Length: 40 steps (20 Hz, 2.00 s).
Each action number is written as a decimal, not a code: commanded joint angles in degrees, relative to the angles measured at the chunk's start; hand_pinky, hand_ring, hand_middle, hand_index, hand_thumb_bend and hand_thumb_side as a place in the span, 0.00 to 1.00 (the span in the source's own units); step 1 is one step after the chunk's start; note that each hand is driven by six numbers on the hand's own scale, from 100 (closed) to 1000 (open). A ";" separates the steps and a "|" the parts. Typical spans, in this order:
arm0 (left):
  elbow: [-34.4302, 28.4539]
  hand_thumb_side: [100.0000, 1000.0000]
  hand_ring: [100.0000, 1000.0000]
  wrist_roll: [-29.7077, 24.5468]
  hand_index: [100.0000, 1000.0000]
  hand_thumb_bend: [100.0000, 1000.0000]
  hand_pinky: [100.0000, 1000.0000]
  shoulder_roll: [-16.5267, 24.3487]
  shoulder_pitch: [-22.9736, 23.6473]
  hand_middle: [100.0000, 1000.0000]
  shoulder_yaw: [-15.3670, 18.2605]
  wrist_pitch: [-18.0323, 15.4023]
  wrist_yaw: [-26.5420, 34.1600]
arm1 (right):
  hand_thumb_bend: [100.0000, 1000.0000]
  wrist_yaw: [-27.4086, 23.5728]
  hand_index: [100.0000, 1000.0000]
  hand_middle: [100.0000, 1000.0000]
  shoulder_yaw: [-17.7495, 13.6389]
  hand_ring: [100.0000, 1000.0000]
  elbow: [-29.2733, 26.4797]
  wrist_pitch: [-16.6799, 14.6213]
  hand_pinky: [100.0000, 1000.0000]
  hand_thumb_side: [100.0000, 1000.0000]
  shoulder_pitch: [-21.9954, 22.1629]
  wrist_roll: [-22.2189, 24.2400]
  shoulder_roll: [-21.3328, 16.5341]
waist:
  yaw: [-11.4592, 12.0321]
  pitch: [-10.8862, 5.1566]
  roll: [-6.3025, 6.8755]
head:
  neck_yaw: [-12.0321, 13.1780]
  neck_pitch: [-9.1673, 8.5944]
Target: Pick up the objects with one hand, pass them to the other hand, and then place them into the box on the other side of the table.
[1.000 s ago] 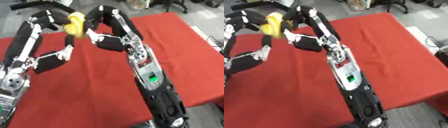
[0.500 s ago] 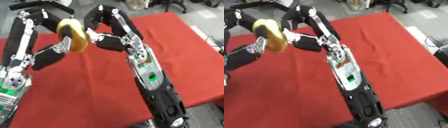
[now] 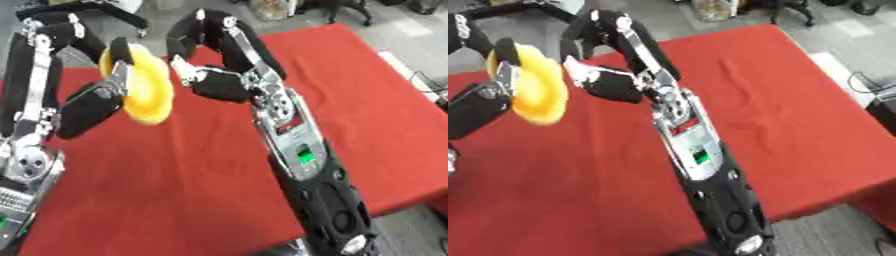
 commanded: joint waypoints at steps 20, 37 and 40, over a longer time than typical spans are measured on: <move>-1.40 0.39 0.31 0.19 0.27 0.00 0.44 -0.55 -1.23 0.26 0.49 -0.06 1.07 | 0.00 0.06 0.17 0.26 -0.05 0.68 -1.22 -0.15 0.67 0.00 -1.10 -0.18 0.44 | 0.21 -0.30 -0.73 | -0.36 -0.38; -5.71 0.36 0.30 7.03 0.27 0.00 0.43 4.57 5.11 0.25 8.27 2.01 1.38 | 0.00 4.54 0.17 0.26 -5.70 0.68 -3.39 0.79 0.68 0.00 -0.39 -5.75 -1.93 | 0.56 -0.84 -0.25 | -0.37 -0.40; -7.33 0.35 0.29 11.20 0.27 0.00 0.43 7.66 9.86 0.25 12.97 3.60 1.02 | 0.00 6.66 0.18 0.26 -8.56 0.68 -4.30 1.94 0.68 0.00 0.76 -8.72 -3.69 | 0.81 -1.10 0.20 | 0.81 -0.48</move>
